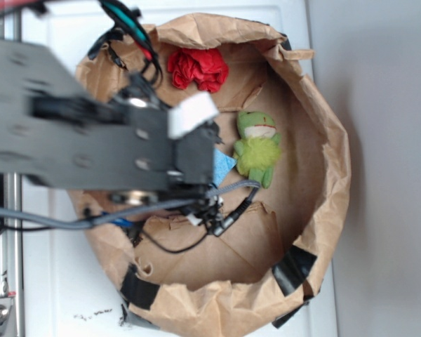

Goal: Grab the blue sponge.

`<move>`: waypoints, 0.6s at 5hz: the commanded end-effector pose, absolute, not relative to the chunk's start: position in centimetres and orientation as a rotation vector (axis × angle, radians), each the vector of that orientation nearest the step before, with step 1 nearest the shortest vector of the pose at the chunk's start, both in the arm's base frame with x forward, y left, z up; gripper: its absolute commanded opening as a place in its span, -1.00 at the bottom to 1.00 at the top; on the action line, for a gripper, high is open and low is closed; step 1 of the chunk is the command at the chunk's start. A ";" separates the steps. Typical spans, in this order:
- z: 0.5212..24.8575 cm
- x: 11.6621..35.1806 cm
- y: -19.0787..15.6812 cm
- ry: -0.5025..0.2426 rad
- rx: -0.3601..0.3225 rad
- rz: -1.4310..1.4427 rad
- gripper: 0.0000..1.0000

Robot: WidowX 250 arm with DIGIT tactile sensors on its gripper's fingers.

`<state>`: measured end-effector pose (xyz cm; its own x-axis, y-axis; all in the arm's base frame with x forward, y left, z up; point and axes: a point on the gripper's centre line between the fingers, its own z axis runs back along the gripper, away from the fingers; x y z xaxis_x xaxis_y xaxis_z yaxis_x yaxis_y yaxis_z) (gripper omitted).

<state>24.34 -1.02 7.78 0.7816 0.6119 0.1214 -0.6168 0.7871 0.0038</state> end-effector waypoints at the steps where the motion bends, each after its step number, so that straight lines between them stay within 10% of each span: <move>1: 6.3 26.6 -2.6 -0.138 0.060 0.829 1.00; 3: 1.8 26.4 -2.3 -0.188 0.107 0.920 1.00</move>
<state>26.35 -2.53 1.86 0.5782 0.7900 0.2038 -0.8096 0.5865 0.0235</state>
